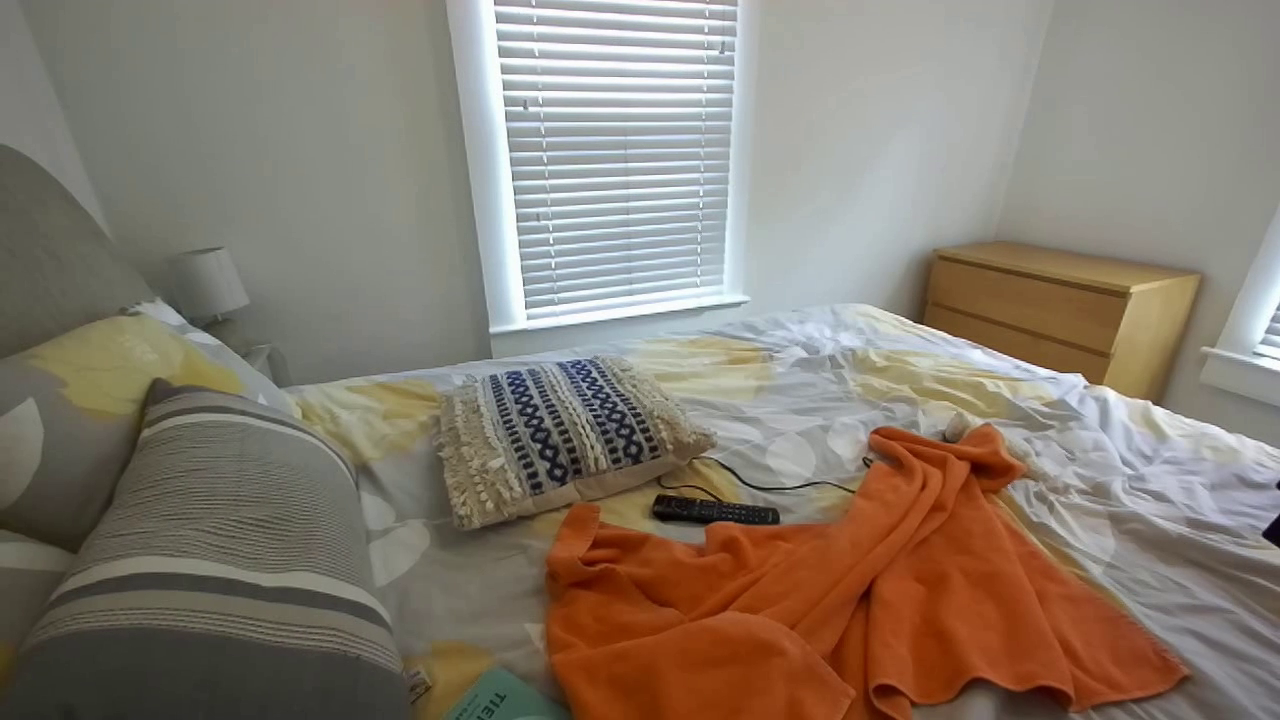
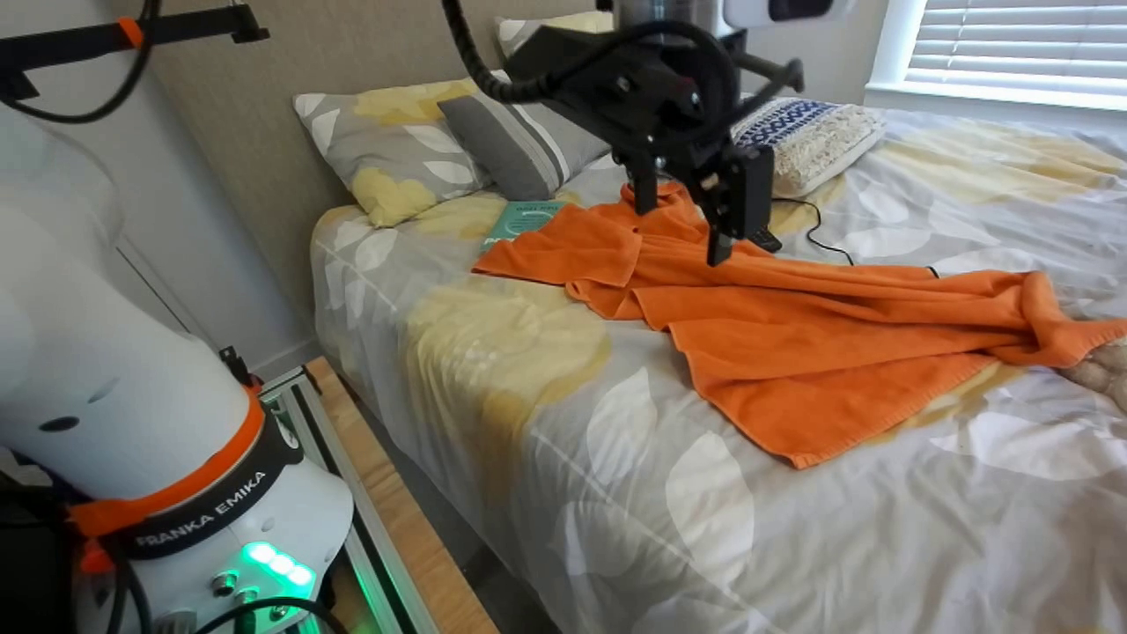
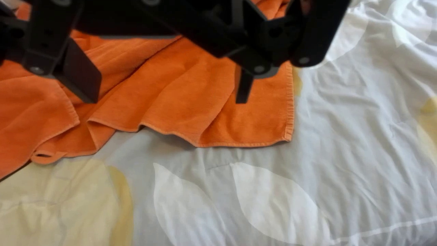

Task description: Fold the towel in half from right to left.

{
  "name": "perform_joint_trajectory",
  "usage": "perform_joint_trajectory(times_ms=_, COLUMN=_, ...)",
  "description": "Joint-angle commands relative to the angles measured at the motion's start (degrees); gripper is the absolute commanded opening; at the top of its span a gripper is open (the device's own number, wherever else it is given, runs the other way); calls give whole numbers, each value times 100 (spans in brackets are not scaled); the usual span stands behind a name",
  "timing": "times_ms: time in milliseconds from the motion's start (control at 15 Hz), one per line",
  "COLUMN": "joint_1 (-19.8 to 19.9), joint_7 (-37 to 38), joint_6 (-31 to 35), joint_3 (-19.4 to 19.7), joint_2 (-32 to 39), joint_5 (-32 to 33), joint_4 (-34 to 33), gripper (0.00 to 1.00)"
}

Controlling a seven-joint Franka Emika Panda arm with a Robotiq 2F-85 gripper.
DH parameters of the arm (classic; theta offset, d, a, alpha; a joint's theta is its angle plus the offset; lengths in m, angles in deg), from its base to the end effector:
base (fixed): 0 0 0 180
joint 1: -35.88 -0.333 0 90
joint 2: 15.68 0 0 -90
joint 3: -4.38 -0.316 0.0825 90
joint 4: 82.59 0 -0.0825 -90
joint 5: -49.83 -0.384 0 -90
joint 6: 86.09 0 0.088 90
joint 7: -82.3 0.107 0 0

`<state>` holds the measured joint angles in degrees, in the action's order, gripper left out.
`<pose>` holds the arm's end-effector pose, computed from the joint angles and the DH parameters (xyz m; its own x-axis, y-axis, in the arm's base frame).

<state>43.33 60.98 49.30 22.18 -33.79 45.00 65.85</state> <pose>0.3851 -0.1774 0.3685 0.9854 -0.1218 0.1190 -0.1071 -0.9866 -0.1230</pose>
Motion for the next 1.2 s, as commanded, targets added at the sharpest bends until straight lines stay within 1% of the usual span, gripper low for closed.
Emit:
perform_joint_trajectory(times_ms=0, joint_1=-22, joint_7=-708, joint_6=450, joint_3=366, joint_2=1463, joint_5=-586, joint_4=-671, gripper=100)
perform_joint_trajectory(times_ms=67, joint_1=-20, joint_7=-1029, joint_6=521, joint_3=424, joint_2=1802, joint_5=-924, joint_4=-834, gripper=100)
perform_joint_trajectory(times_ms=200, joint_1=142, joint_7=-1720, joint_6=647, joint_3=357, joint_2=2474, joint_5=-1592, joint_4=-1197, gripper=100)
perform_joint_trajectory(times_ms=267, joint_1=301, joint_7=-2133, joint_6=670, joint_3=242, joint_2=2810, joint_5=-1923, joint_4=-1392, gripper=100)
perform_joint_trajectory(times_ms=467, joint_1=915, joint_7=-2987, joint_6=755, joint_3=-235, joint_2=3762, joint_5=-2380, joint_4=-2041, gripper=100)
perform_joint_trajectory(times_ms=667, joint_1=1443, joint_7=-3221, joint_6=803, joint_3=-675, joint_2=4488, joint_5=-2433, joint_4=-2610, gripper=100)
perform_joint_trajectory(times_ms=800, joint_1=1661, joint_7=-2957, joint_6=766, joint_3=-838, joint_2=4856, joint_5=-2306, joint_4=-2923, gripper=100)
perform_joint_trajectory(times_ms=867, joint_1=1625, joint_7=-2871, joint_6=763, joint_3=-840, joint_2=4365, joint_5=-2102, joint_4=-2496, gripper=100)
perform_joint_trajectory(times_ms=1000, joint_1=1769, joint_7=-2864, joint_6=767, joint_3=-944, joint_2=4685, joint_5=-2091, joint_4=-2749, gripper=100)
perform_joint_trajectory(times_ms=1133, joint_1=1806, joint_7=-2859, joint_6=769, joint_3=-976, joint_2=4788, joint_5=-2086, joint_4=-2848, gripper=100)
